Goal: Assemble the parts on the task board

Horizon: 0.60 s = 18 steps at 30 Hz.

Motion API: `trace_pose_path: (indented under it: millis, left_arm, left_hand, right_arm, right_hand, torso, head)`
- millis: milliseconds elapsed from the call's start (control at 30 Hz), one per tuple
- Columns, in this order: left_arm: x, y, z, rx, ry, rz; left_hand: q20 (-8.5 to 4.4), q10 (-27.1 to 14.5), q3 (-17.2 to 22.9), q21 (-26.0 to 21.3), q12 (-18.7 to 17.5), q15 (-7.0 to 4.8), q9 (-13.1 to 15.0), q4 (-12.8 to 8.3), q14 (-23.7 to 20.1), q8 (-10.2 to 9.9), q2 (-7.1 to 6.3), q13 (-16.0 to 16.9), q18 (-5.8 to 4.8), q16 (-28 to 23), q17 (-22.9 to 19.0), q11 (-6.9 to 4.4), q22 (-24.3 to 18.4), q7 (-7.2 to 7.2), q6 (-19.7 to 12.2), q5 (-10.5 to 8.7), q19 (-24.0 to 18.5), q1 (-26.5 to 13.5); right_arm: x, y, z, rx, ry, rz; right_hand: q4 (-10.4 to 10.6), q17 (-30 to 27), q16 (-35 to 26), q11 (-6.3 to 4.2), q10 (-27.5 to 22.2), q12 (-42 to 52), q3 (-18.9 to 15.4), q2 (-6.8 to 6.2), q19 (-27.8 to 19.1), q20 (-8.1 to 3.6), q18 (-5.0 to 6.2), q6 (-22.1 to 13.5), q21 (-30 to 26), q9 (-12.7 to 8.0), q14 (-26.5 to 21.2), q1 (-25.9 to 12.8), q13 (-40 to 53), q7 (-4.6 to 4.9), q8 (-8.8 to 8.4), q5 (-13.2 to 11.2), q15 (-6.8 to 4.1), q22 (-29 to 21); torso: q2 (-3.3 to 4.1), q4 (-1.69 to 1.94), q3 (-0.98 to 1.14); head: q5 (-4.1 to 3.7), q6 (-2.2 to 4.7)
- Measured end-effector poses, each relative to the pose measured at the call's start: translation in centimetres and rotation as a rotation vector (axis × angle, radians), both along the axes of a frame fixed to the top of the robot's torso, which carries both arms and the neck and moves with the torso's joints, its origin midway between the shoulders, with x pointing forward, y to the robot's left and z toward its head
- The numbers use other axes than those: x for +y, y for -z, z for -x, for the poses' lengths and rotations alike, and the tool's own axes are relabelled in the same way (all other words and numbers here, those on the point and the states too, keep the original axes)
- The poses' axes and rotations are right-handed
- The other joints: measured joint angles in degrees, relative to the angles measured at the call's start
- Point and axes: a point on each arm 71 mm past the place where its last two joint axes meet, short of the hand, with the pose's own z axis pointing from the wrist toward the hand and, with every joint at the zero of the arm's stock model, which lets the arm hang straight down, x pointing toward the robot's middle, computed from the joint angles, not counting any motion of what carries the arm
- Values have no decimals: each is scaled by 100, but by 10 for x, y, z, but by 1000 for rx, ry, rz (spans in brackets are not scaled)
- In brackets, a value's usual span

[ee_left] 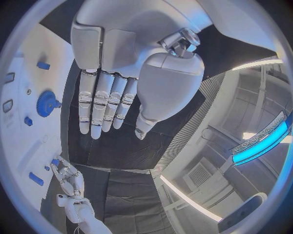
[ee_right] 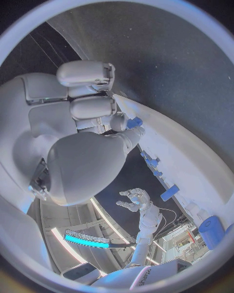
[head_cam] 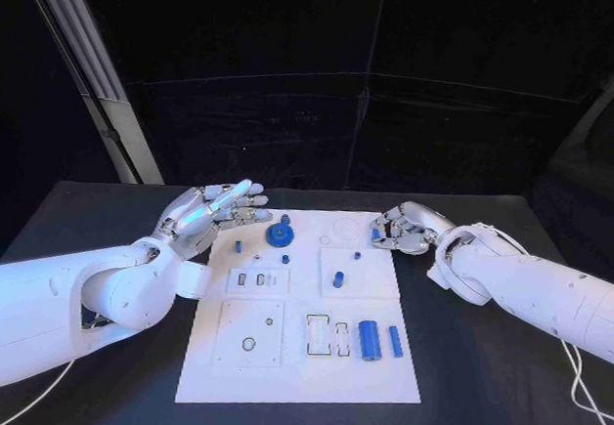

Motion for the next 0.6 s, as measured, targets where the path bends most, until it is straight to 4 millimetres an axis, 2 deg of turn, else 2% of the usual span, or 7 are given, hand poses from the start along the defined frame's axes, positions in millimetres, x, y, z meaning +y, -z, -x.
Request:
trace_pose_path:
  millis: [133, 200, 300, 433, 500, 600]
  left_arm:
    - [0, 0, 0, 1, 0, 0]
    - [0, 0, 0, 1, 0, 0]
    - [0, 0, 0, 1, 1, 0]
    - [0, 0, 0, 2, 1, 0]
    - [0, 0, 0, 2, 1, 0]
    - [0, 0, 0, 2, 1, -1]
  left_hand:
    - [0, 0, 0, 0, 0, 0, 0, 0, 0, 0, 0, 0, 0, 0, 0, 0, 0, 0, 0, 0, 0, 0]
    - [0, 0, 0, 0, 0, 0, 0, 0, 0, 0, 0, 0, 0, 0, 0, 0, 0, 0, 0, 0, 0, 0]
    - [0, 0, 0, 0, 0, 0, 0, 0, 0, 0, 0, 0, 0, 0, 0, 0, -4, 0, 0, 0, 0, 0]
    - [0, 0, 0, 0, 0, 0, 0, 0, 0, 0, 0, 0, 0, 0, 0, 0, -4, 0, 0, 0, 0, 0]
    - [0, 0, 0, 0, 0, 0, 0, 0, 0, 0, 0, 0, 0, 0, 0, 0, -4, 0, 0, 0, 0, 0]
    - [0, 0, 0, 0, 0, 0, 0, 0, 0, 0, 0, 0, 0, 0, 0, 0, -4, 0, 0, 0, 0, 0]
  right_arm:
    - [0, 0, 0, 0, 0, 0]
    - [0, 0, 0, 0, 0, -1]
    - [0, 0, 0, 0, 1, -1]
    - [-1, 0, 0, 0, 4, -1]
    - [-1, 0, 0, 0, 7, -1]
    - [-2, 0, 0, -1, 10, 0]
  right_hand:
    - [0, -5, 0, 0, 0, 0, 0, 0, 0, 0, 0, 0, 0, 11, 0, 0, 2, 0, 7, 0, 0, 0]
    - [0, -5, 0, 0, 0, 0, 0, 1, 0, 0, 0, 61, 0, 33, 0, -1, 12, -26, 61, 0, 0, 0]
    - [-16, -1, 0, 0, 0, 0, 16, 71, 0, 0, 0, 247, 0, 69, 0, -71, 41, -47, 170, 0, 0, 0]
    - [-38, -1, -25, -75, 12, 27, 109, 182, 0, 0, 0, 467, 0, 107, 0, -22, 51, -114, 302, -66, 0, 0]
    - [-59, -1, -25, -108, 19, 27, 182, 231, 0, 0, 0, 604, 0, 124, -8, -1, 55, -149, 364, -137, -54, 0]
    - [-75, -1, -29, -139, 13, 27, 256, 256, -21, -25, -1, 685, 0, 126, 1, 11, 46, -182, 408, -183, -65, 0]
  torso:
    - [0, 0, 0]
    - [0, 0, 0]
    - [0, 0, 1]
    - [0, -1, 3]
    - [0, -2, 3]
    - [0, -2, 3]
  head:
    - [2, -3]
    - [2, -6]
    - [3, -8]
    - [-2, -13]
    - [-4, -17]
    - [-5, -23]
